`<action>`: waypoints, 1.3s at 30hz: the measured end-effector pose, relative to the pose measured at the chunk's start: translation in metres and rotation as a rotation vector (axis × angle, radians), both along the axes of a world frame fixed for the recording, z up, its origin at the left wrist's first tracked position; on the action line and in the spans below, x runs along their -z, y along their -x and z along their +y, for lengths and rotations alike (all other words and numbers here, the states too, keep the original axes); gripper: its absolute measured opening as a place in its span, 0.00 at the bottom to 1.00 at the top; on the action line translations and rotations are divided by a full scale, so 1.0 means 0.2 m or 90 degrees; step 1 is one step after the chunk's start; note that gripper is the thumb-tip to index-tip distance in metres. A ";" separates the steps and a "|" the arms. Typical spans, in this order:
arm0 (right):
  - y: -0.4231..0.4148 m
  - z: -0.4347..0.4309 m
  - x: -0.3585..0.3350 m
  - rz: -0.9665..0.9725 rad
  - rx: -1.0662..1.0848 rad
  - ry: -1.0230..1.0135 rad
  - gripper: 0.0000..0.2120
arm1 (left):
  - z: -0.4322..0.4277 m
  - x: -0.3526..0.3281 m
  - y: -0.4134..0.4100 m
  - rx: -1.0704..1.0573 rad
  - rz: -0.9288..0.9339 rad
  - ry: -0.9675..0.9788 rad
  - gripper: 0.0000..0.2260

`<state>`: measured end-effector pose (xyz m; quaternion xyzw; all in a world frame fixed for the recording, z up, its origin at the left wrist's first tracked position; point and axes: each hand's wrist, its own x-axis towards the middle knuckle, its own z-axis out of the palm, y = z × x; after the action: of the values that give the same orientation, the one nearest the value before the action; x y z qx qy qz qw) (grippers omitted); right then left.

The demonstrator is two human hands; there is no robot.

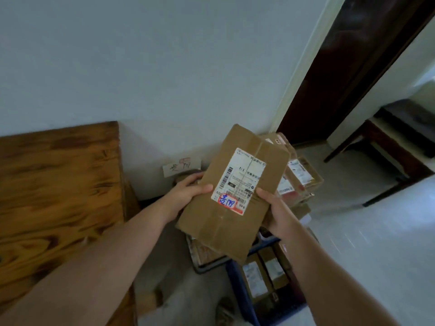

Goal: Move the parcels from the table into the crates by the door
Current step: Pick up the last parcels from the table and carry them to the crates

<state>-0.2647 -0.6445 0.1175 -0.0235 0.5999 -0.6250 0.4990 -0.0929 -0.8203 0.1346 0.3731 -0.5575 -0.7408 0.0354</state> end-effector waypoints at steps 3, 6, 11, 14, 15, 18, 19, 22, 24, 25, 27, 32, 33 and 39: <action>0.12 -0.01 0.15 -0.039 0.015 -0.016 0.39 | -0.01 0.10 0.15 -0.030 -0.061 0.045 0.14; 0.19 -0.04 0.31 -0.082 0.027 -0.043 0.41 | -0.03 0.29 0.23 -0.053 -0.162 0.136 0.12; 0.18 -0.09 0.65 -0.128 0.073 -0.126 0.36 | -0.02 0.65 0.14 -0.215 -0.311 0.037 0.24; 0.11 -0.12 0.89 -0.153 0.068 -0.165 0.35 | 0.00 0.90 0.08 -0.255 -0.336 -0.065 0.23; 0.09 -0.13 0.97 -0.166 0.068 -0.176 0.34 | 0.00 0.96 0.08 -0.271 -0.333 -0.078 0.21; 0.04 -0.13 1.21 -0.228 0.092 -0.190 0.32 | -0.01 1.18 0.10 -0.305 -0.330 -0.075 0.15; 0.03 -0.13 1.30 -0.244 0.104 -0.197 0.32 | -0.02 1.26 0.11 -0.309 -0.329 -0.066 0.14; 0.01 -0.11 1.52 -0.278 0.141 -0.212 0.31 | -0.06 1.47 0.18 -0.315 -0.324 -0.018 0.14; 0.01 -0.10 1.70 -0.292 0.169 -0.219 0.30 | -0.08 1.65 0.24 -0.308 -0.323 0.000 0.12; 0.02 -0.10 1.76 -0.297 0.185 -0.222 0.30 | -0.09 1.72 0.26 -0.303 -0.319 0.002 0.11; 0.04 -0.10 1.88 -0.299 0.207 -0.223 0.29 | -0.08 1.85 0.31 -0.300 -0.303 0.005 0.10; 0.06 -0.17 2.07 -0.308 0.190 -0.222 0.25 | -0.11 2.08 0.36 -0.315 -0.296 0.060 0.18; 0.05 -0.19 2.10 -0.313 0.190 -0.239 0.23 | -0.12 2.10 0.37 -0.310 -0.298 0.065 0.19; 0.06 -0.35 2.18 -0.320 0.176 -0.293 0.15 | -0.17 2.18 0.38 -0.275 -0.312 0.058 0.18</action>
<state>-0.2761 -0.7151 -0.3181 0.3248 0.5810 -0.5214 0.5340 -0.1692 -0.8538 -0.3017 0.6479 -0.4902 -0.5784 0.0733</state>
